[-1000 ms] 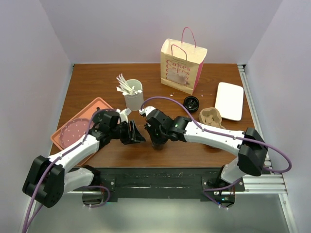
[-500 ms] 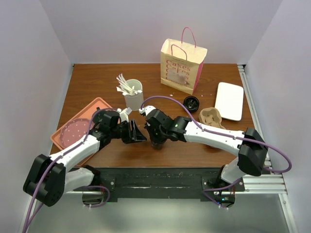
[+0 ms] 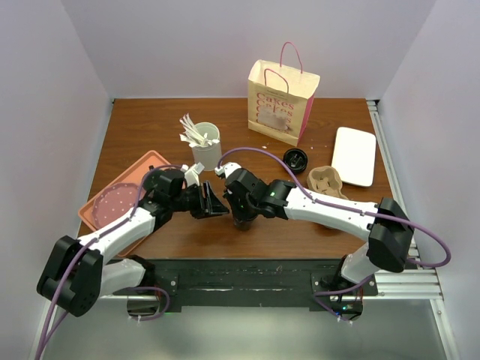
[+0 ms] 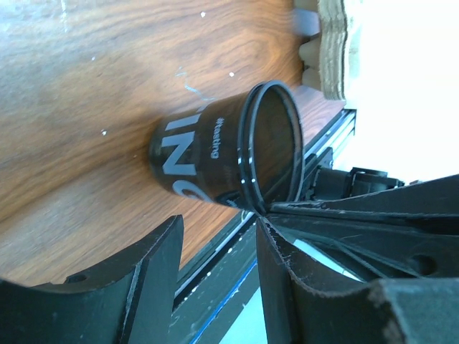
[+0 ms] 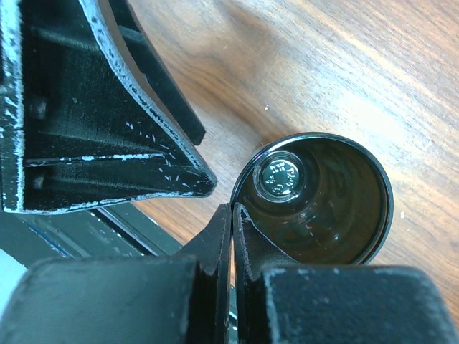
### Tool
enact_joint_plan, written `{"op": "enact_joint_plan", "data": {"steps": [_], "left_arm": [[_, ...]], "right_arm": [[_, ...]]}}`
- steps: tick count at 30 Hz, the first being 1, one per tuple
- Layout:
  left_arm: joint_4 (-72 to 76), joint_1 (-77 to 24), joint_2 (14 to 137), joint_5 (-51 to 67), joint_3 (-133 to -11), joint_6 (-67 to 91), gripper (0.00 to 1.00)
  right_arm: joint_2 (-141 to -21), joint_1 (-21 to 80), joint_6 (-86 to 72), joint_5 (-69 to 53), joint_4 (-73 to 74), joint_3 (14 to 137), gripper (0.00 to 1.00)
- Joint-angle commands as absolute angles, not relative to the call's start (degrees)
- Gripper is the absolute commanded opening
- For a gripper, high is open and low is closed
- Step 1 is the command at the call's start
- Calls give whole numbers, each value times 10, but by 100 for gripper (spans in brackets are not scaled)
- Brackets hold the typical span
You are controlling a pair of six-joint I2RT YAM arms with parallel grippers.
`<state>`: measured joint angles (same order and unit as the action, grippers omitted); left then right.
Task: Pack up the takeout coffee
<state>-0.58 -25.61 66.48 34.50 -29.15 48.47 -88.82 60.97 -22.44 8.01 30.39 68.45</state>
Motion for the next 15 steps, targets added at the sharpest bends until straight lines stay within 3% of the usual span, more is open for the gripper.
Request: {"op": "enact_joint_plan", "data": {"steps": [1, 15], "left_arm": [[39, -256, 669, 365, -295, 503, 50], [68, -258, 697, 364, -282, 504, 50]], "right_arm": [[-862, 610, -221, 90, 287, 694, 0], [-861, 612, -223, 84, 285, 693, 0]]}}
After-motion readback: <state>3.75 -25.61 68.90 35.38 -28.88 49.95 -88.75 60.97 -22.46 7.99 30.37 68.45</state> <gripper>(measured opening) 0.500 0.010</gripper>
